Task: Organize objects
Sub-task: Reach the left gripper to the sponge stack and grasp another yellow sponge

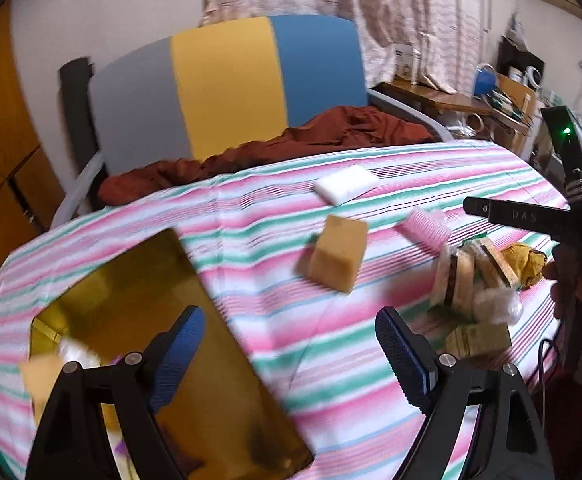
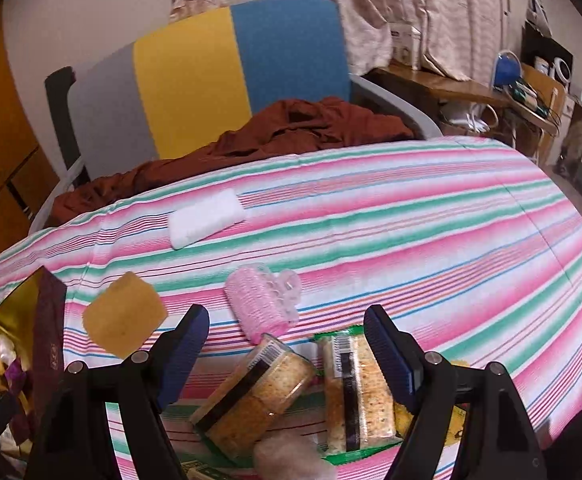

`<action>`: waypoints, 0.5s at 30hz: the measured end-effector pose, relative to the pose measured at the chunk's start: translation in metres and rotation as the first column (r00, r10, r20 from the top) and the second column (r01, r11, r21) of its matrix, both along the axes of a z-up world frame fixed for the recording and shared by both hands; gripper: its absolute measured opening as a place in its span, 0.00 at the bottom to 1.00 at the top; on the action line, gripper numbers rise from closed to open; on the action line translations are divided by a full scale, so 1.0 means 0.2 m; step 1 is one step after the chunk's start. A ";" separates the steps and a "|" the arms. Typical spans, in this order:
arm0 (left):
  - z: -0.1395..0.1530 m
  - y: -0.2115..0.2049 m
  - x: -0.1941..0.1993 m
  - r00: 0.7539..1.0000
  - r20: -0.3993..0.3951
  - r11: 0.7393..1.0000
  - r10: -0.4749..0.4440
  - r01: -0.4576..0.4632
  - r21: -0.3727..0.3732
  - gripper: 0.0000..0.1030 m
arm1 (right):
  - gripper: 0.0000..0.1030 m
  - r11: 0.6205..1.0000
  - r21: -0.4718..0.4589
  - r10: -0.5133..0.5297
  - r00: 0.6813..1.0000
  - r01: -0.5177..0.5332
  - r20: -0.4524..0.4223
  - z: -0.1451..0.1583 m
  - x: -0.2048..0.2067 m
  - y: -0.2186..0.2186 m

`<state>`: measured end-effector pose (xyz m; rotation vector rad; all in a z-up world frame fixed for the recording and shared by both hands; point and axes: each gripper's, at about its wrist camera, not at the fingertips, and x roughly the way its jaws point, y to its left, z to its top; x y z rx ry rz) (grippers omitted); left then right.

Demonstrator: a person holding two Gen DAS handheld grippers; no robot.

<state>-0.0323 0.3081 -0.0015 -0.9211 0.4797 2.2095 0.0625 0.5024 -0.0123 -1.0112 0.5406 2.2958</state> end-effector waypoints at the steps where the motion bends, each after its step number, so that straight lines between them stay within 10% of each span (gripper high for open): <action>1: 0.00 0.03 -0.01 1.000 0.001 1.000 -0.006 0.006 -0.005 0.85 | 0.79 1.000 -0.016 -0.004 1.000 0.004 -0.005 0.00 0.00 0.01; 15: -0.28 0.52 -0.26 0.997 0.049 0.989 -0.066 0.072 -0.128 0.83 | 0.79 0.985 -0.139 -0.110 0.992 0.100 -0.065 -0.01 0.10 0.15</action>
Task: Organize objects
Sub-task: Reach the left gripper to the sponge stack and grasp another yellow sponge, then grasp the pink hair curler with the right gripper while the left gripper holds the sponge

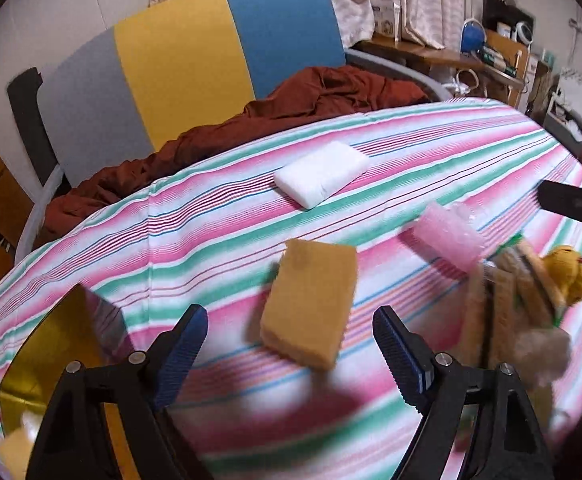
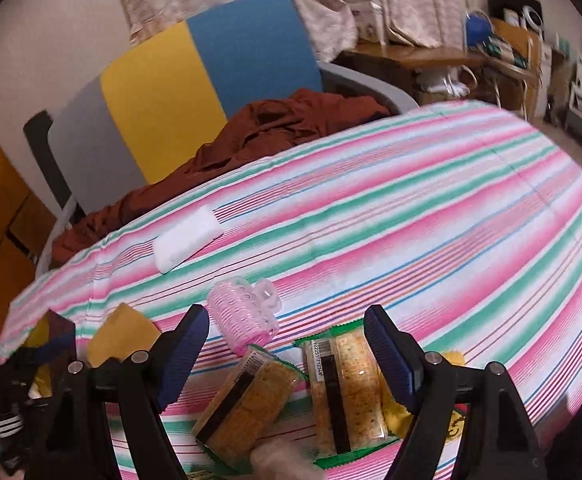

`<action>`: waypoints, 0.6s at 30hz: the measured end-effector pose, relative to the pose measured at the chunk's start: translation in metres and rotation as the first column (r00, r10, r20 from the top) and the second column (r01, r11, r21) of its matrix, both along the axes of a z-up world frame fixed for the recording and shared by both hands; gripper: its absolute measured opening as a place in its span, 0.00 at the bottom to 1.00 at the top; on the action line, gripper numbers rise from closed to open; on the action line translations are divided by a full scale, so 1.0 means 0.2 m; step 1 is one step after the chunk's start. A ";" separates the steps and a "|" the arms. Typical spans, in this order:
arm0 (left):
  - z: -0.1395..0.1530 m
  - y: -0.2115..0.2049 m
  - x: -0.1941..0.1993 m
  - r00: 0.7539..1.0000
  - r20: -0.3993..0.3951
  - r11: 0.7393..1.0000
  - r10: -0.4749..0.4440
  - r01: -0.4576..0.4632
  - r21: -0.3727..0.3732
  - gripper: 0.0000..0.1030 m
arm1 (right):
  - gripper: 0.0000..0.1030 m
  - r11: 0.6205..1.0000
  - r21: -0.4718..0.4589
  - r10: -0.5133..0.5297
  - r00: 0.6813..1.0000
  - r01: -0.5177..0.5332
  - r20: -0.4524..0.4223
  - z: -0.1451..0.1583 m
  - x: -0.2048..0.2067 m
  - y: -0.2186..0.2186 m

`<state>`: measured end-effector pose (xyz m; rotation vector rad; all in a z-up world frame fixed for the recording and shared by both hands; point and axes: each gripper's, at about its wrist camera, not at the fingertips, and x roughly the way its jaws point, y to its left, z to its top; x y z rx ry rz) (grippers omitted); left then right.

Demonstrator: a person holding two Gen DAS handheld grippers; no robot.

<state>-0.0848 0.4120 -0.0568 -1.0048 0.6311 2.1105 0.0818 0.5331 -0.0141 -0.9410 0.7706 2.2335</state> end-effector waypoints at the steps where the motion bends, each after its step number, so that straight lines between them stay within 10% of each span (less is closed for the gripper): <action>1: -0.02 0.03 -0.02 1.000 0.011 1.000 0.000 0.000 -0.011 0.83 | 0.79 1.000 -0.005 -0.002 1.000 0.002 -0.002 0.00 0.00 0.01; 5: -0.09 0.10 -0.09 0.999 0.050 1.000 0.006 -0.004 -0.026 0.81 | 0.79 0.999 0.013 -0.044 0.999 0.045 -0.027 0.03 0.05 0.04; 9: -0.13 0.13 -0.14 0.988 0.155 1.000 -0.005 0.000 0.029 0.50 | 0.79 0.995 -0.025 -0.102 0.994 0.100 -0.048 0.01 0.10 0.10; 18: -0.13 0.03 -0.03 0.991 0.129 0.997 0.044 -0.053 0.062 0.48 | 0.79 1.000 0.012 0.004 1.000 -0.004 -0.010 0.01 0.00 0.03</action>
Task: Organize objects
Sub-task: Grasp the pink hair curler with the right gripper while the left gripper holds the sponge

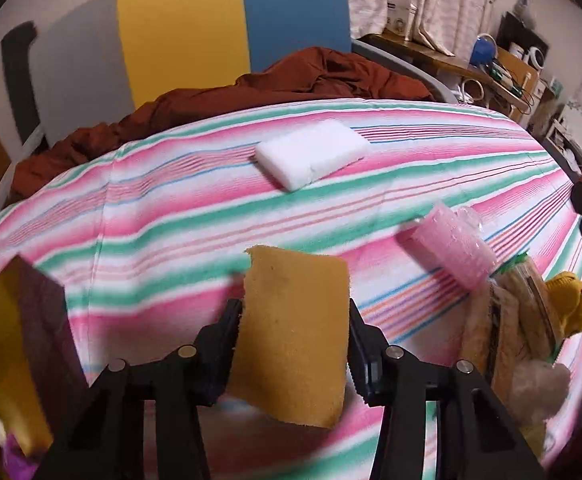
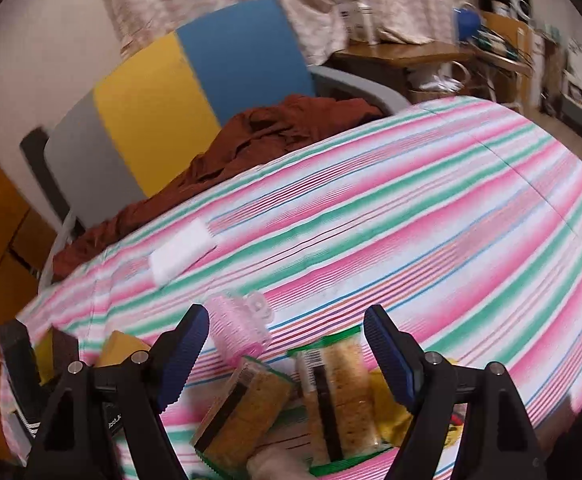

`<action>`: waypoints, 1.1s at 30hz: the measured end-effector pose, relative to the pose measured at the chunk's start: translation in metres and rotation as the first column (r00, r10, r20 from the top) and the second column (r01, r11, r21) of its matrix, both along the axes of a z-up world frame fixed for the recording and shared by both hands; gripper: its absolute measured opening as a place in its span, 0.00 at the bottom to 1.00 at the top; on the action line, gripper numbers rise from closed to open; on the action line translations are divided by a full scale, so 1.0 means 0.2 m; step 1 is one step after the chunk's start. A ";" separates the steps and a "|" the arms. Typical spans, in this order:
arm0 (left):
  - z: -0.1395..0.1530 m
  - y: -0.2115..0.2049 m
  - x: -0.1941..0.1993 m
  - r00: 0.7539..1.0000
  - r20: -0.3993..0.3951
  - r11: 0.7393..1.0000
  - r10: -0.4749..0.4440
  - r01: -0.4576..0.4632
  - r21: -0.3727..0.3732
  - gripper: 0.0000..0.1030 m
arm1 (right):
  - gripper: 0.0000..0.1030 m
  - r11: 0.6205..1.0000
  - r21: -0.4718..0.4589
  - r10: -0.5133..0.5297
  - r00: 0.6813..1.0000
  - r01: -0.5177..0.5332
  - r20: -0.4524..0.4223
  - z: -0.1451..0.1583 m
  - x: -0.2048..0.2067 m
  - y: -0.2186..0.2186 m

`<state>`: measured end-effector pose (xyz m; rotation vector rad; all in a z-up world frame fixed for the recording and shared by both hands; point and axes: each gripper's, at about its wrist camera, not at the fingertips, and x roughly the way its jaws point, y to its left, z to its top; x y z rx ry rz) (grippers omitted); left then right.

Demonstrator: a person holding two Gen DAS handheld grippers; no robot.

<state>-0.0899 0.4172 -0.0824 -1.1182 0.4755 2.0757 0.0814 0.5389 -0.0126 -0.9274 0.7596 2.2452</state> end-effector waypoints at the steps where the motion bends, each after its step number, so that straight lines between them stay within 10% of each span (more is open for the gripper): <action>1: 0.00 0.00 0.02 1.000 -0.008 1.000 0.001 -0.001 -0.002 0.48 | 0.79 1.000 0.005 0.017 1.000 -0.017 0.011 -0.01 -0.02 -0.02; 13: -0.03 -0.07 0.09 1.000 -0.001 1.000 0.016 -0.016 0.008 0.48 | 0.84 0.940 0.020 0.317 0.895 -0.340 0.314 -0.24 -0.45 -0.07; 33: -0.04 -0.08 0.09 0.999 -0.021 0.999 0.036 -0.035 0.032 0.47 | 0.62 0.923 -0.003 0.366 0.877 -0.384 0.312 -0.36 -0.52 -0.04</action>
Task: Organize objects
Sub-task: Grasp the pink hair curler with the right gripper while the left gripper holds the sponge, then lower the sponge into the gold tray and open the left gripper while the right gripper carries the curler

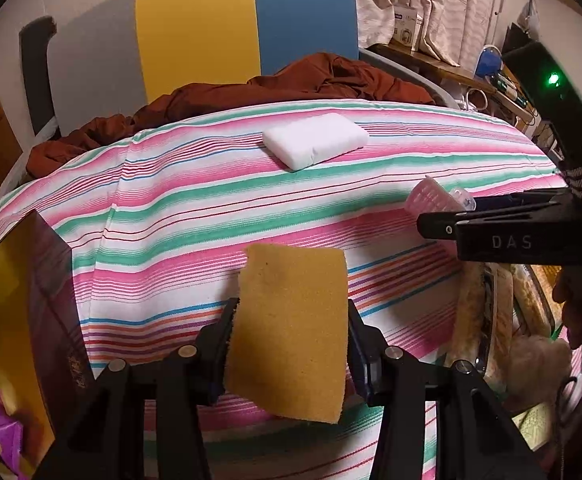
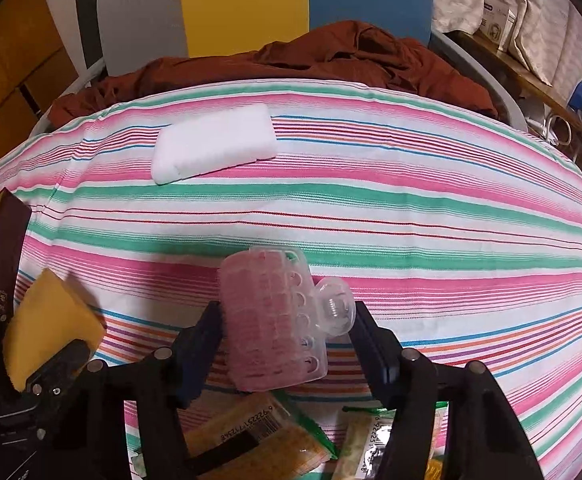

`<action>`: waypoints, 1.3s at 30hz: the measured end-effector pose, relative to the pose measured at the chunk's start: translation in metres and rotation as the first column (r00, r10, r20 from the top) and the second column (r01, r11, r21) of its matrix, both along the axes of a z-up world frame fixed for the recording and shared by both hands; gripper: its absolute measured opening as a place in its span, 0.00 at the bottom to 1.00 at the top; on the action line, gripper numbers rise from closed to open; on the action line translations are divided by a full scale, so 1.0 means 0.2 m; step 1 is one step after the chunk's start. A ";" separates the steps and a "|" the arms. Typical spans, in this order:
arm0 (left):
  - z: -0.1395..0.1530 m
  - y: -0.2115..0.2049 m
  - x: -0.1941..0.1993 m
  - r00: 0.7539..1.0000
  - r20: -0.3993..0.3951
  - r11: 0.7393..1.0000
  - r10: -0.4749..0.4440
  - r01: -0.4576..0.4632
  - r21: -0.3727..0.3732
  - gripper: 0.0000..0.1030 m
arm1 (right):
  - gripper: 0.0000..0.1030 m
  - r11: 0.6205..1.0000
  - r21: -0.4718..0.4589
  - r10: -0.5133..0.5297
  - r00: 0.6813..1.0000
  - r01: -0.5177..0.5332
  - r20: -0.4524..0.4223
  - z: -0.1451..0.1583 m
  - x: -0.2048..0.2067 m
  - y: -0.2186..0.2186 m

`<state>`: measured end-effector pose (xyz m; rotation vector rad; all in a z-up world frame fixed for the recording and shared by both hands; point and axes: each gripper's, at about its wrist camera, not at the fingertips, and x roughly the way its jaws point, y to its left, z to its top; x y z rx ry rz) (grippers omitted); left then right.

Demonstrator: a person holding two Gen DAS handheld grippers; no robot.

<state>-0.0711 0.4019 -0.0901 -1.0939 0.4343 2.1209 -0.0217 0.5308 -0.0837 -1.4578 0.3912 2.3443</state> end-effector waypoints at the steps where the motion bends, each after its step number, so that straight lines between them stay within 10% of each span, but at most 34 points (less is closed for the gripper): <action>1: 0.00 0.00 0.00 1.000 -0.002 1.000 -0.003 0.003 -0.003 0.47 | 0.62 1.000 0.001 -0.001 1.000 0.001 -0.004 0.00 0.00 0.00; 19: 0.41 -0.40 0.19 0.991 -0.116 0.993 0.070 -0.059 0.100 0.47 | 0.62 0.998 0.060 0.022 0.989 -0.013 -0.146 0.11 0.02 -0.08; 39: 0.42 -1.10 0.20 0.948 -0.080 0.944 0.307 -0.294 0.147 0.47 | 0.62 0.988 0.100 0.134 0.980 -0.120 -0.147 0.17 0.02 -0.40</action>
